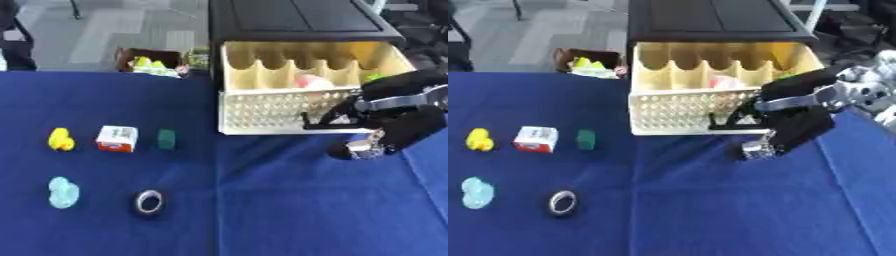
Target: Pick up objects from table and place into drawer.
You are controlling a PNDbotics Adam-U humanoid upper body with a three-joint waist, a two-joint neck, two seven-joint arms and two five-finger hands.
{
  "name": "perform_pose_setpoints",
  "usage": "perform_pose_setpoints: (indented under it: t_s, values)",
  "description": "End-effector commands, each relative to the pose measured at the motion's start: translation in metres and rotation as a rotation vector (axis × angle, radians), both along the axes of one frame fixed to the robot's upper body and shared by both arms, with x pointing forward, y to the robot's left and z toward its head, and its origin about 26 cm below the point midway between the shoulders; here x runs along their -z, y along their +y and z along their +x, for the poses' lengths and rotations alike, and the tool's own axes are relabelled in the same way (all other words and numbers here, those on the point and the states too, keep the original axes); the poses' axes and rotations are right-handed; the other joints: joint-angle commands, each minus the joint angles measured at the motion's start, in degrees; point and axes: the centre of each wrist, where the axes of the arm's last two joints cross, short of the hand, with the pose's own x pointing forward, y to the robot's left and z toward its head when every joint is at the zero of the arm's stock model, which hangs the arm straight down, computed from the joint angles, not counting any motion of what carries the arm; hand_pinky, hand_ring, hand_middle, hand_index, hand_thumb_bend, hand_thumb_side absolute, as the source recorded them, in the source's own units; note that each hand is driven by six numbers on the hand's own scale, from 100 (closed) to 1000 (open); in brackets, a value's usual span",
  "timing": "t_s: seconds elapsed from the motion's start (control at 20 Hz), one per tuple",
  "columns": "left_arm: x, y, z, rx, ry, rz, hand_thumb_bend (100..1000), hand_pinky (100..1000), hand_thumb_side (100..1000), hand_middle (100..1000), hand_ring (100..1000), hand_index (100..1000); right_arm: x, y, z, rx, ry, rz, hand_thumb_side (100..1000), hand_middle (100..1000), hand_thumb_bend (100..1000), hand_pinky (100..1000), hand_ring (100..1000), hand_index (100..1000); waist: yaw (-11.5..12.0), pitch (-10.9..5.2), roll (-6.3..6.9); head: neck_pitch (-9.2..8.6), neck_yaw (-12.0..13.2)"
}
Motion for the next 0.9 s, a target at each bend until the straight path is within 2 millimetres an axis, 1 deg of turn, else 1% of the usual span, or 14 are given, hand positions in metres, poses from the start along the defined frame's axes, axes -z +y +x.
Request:
perform_pose_setpoints:
  t_s: [0.05, 0.45, 0.75, 0.9]
  values:
    - [-0.010, 0.000, -0.003, 0.002, -0.033, 0.009, 100, 457, 883, 565, 465, 815, 0.004, 0.007, -0.007, -0.048, 0.030, -0.006, 1000, 174, 323, 151, 204, 869, 0.1, -0.98, 0.08, -0.60, -0.2]
    - [-0.009, 0.000, -0.003, 0.001, -0.031, 0.010, 100, 457, 885, 565, 465, 814, 0.003, 0.007, -0.010, -0.051, 0.029, -0.001, 1000, 174, 316, 153, 203, 868, -0.1, -0.96, 0.05, -0.54, -0.2]
    - [-0.009, 0.000, -0.003, -0.002, -0.030, 0.010, 100, 457, 885, 565, 464, 813, -0.004, 0.005, -0.016, -0.047, -0.002, 0.007, 1000, 190, 299, 187, 221, 905, -0.1, -0.87, 0.11, -0.48, -0.1]
    - [-0.009, 0.000, -0.003, -0.003, -0.030, 0.010, 100, 457, 886, 565, 465, 812, -0.008, 0.005, -0.022, -0.054, -0.010, 0.027, 1000, 194, 268, 208, 230, 921, -0.2, -0.80, 0.13, -0.51, 0.0]
